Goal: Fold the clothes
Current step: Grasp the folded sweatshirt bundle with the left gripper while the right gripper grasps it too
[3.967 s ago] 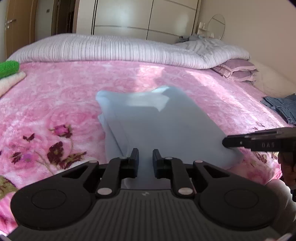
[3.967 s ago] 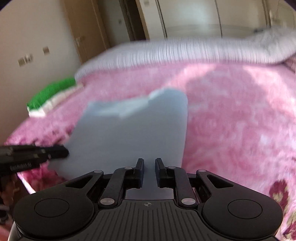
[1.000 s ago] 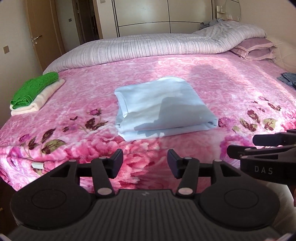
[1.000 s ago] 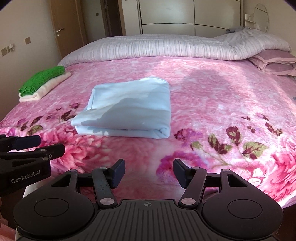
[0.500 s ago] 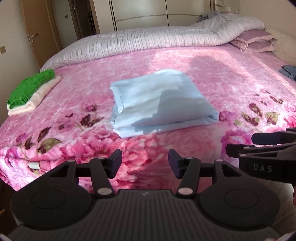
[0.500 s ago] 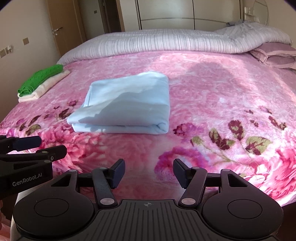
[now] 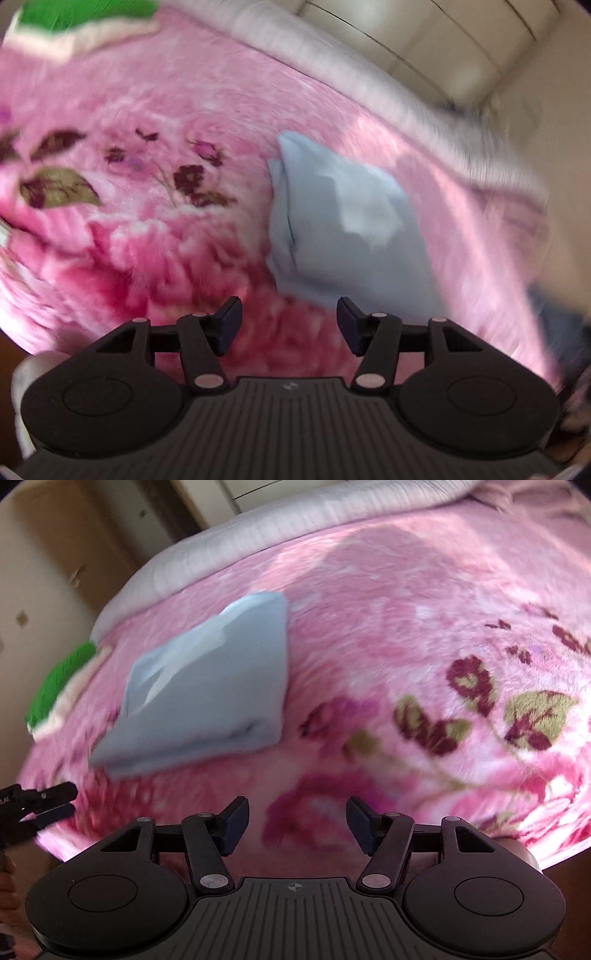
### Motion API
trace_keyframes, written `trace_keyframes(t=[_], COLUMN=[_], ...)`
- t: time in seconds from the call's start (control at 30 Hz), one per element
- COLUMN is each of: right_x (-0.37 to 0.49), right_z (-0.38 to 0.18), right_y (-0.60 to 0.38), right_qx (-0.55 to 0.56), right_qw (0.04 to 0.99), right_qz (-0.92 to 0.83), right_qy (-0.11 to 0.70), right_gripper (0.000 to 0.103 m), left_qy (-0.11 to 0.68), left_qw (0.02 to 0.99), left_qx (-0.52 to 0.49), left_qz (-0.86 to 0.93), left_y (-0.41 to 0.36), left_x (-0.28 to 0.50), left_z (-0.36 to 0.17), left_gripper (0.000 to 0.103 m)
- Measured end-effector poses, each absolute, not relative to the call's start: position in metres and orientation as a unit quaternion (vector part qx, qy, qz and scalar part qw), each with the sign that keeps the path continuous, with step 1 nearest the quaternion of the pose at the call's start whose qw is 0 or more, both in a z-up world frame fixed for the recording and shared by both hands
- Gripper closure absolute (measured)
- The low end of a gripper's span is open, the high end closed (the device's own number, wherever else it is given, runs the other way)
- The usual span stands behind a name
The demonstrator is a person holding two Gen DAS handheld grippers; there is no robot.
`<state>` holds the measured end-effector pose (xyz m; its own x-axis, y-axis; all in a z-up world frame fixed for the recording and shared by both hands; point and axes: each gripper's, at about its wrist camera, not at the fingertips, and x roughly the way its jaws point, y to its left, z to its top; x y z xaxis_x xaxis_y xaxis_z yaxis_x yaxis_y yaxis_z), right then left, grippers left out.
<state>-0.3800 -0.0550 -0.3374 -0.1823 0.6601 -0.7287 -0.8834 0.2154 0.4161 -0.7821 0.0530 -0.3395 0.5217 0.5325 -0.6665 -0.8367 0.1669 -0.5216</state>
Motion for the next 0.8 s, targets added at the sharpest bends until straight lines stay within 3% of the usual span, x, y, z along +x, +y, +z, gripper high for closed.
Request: trace_keyframes(t=[0.07,0.23,0.8], right_x=[-0.366,-0.340,-0.308], right_z=[-0.335,-0.339,-0.368], right_y=[-0.046,-0.011,0.086], right_qx=[-0.101,-0.044,0.013], right_qw=[0.624,0.589,0.516], right_qz=[0.616,0.621,0.617], right_qy=[0.471,0.515,0.594], right_gripper=[0.037,0.026,0.025], left_qy=[0.148,0.130,0.143], left_qw=[0.743,0.724,0.725], left_qx=[-0.472,-0.521,-0.573], left_qz=[0.450,0.433,0.354], left_y=[0.074,0.117,0.188], left_x=[-0.788,-0.792,-0.750], left_z=[-0.342,-0.361,-0.396], left_gripper=[0.040,0.040,0.039])
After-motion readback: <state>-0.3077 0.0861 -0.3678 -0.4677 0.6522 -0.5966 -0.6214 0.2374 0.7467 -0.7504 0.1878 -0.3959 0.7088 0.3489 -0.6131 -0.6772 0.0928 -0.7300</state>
